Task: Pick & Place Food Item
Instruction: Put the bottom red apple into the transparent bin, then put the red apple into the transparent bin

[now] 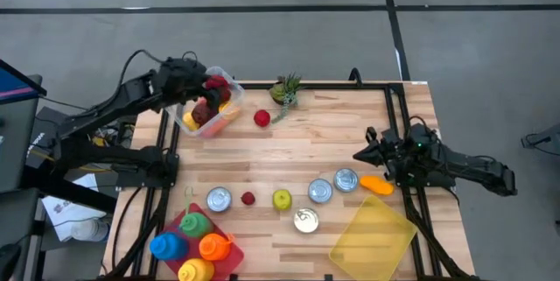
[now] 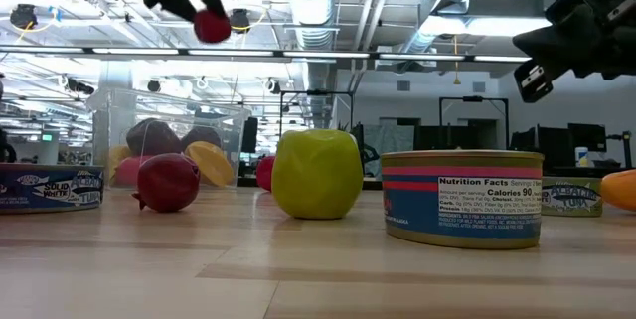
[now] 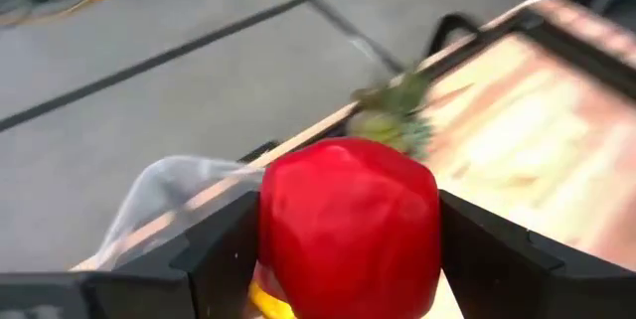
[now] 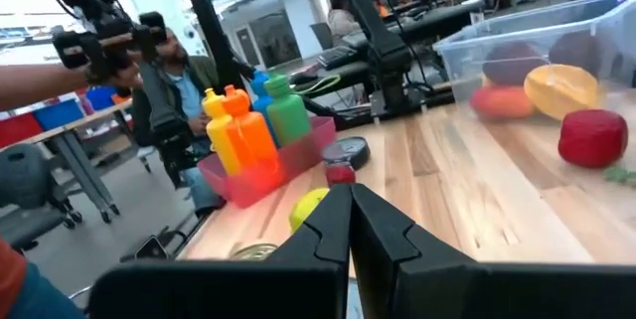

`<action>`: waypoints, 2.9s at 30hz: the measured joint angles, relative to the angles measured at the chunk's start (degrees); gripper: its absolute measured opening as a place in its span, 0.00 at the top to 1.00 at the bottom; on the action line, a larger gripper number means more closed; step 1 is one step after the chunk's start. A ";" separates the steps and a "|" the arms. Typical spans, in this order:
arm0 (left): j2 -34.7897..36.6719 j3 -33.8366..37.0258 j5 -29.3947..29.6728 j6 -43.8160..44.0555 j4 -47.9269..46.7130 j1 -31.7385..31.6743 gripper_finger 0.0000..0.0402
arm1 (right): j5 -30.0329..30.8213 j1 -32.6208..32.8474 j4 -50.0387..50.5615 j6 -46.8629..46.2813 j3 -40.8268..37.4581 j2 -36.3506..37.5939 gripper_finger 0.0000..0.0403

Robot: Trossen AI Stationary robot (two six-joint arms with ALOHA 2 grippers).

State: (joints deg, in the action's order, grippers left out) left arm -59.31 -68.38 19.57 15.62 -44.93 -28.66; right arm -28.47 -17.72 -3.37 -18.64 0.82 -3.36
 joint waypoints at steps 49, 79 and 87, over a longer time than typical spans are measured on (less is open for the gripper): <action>-22.20 0.00 2.56 5.60 -14.24 -17.51 0.31 | 0.26 -0.02 0.34 -0.45 0.00 0.00 1.00; -22.69 -5.58 -14.82 -1.83 9.97 0.76 0.14 | 0.24 -0.02 0.36 -0.93 0.00 0.00 1.00; -36.63 -12.32 -14.64 -10.86 9.88 3.58 0.14 | 0.24 -0.02 0.36 -1.98 0.00 -0.01 1.00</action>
State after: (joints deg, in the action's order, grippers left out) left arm -95.93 -80.70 4.94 4.76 -35.05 -25.09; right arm -28.23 -17.74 -3.01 -20.62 0.82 -3.36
